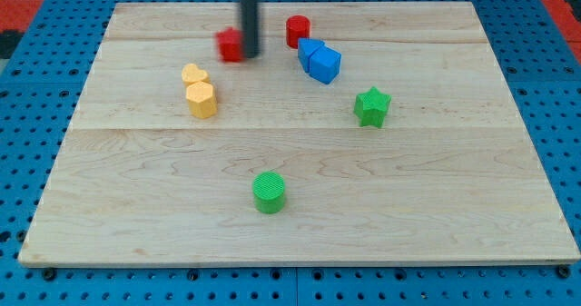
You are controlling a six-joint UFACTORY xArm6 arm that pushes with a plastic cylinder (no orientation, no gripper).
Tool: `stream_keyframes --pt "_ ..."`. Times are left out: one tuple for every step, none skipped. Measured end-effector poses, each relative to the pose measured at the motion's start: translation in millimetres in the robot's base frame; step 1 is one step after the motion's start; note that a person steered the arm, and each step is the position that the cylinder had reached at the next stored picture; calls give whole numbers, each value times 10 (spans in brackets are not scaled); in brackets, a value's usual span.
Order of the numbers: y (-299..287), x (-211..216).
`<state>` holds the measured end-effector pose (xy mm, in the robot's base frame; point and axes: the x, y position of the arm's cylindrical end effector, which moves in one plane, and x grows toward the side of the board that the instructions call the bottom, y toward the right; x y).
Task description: Place the red blocks horizontally at the top left side of the board
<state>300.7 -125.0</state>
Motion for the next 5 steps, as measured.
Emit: stream_keyframes --pt "-762 -189" --pt "-735 -470" --pt "84 -721" --pt "444 -965" --pt "1250 -972"
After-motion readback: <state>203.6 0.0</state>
